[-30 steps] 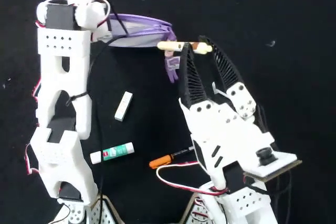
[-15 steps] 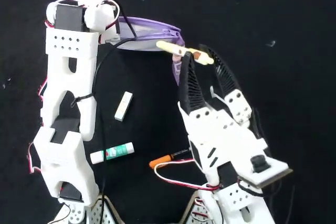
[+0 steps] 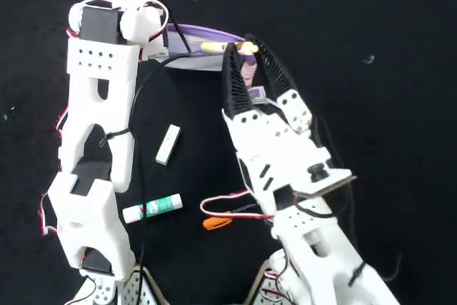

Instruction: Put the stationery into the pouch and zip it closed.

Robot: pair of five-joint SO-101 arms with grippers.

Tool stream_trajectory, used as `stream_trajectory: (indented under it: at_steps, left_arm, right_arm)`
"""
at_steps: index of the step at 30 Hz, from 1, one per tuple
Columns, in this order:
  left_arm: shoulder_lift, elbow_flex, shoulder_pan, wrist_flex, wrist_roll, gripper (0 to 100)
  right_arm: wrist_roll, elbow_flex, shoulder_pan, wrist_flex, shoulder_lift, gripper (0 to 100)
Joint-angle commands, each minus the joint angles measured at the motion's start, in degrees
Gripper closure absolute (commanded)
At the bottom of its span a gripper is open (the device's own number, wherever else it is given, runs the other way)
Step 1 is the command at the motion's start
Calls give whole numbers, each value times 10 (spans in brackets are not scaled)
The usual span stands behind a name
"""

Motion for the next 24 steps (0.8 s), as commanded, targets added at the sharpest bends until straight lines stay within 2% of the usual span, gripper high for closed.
stream_trajectory:
  at_steps: [1,11,15,17,19,24]
  left_arm:
    - [-8,-8,7,2,2,970]
    - [-8,-8,2,0,2,970]
    - [-8,-8,1,-1,2,970]
    - [-8,-9,-9,-2,2,970]
    - [-8,-9,-21,-6,2,970]
    - [-7,-8,-56,-26,2,970]
  right_arm:
    - [33,-38,7,-21,35,988]
    - [37,-70,-4,-21,210,979]
    - [36,-80,-22,-20,260,822]
    - [37,-79,-25,-18,260,775]
    - [37,-79,-26,5,246,779]
    - [37,-80,-23,139,148,779]
